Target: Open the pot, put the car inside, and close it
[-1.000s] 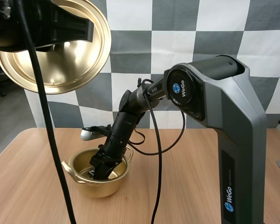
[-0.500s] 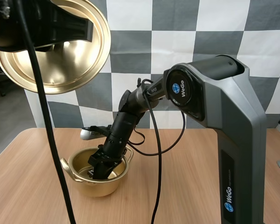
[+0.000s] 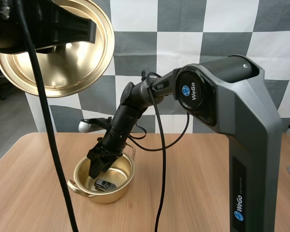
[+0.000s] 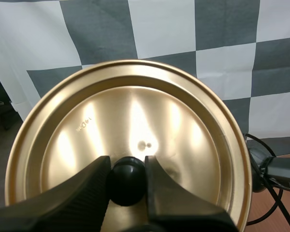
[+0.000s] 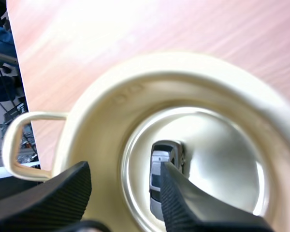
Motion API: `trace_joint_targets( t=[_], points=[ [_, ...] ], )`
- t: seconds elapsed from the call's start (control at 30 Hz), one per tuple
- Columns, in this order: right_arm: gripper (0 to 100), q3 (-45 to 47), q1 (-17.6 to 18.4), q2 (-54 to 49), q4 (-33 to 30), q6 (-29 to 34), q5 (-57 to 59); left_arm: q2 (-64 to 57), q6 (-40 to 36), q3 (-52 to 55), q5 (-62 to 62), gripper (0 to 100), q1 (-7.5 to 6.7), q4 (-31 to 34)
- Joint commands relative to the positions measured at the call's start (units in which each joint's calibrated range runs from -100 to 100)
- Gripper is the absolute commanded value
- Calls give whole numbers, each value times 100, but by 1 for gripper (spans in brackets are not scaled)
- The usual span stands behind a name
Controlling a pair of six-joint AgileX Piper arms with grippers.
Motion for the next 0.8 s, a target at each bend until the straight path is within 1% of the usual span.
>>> trace_joint_targets(
  t=[0.0, 0.1, 0.23, 0.6, 0.63, 0.67, 0.7, 0.73, 0.77],
  points=[
    [74, -61, 1, -68, -3, -1, 0, -3, -1, -5, 0, 0, 0, -4],
    [75, -107, 1, -140, -3, 15, 0, -3, -1, -5, 0, 0, 0, -4],
    [84, -118, 1, -140, -3, 11, 0, -3, -1, -5, 0, 0, 0, -4],
    [84, -125, 1, -140, -40, 194, 0, -3, -1, -5, 0, 0, 0, -4],
    [85, -125, 1, -140, -54, 292, 0, -3, -1, -5, 0, 0, 0, -4],
    [89, -125, 1, -140, -67, 413, 0, -3, -1, -5, 0, 0, 0, -4],
    [95, -125, 1, -140, -118, 516, 0, -3, -1, -5, 0, 0, 0, -4],
    [100, -125, 1, -140, -254, 824, 0, -3, -1, -5, 0, 0, 0, -4],
    [100, -125, 1, -140, -393, 875, 0, -3, -1, -5, 0, 0, 0, -4]
  ],
)
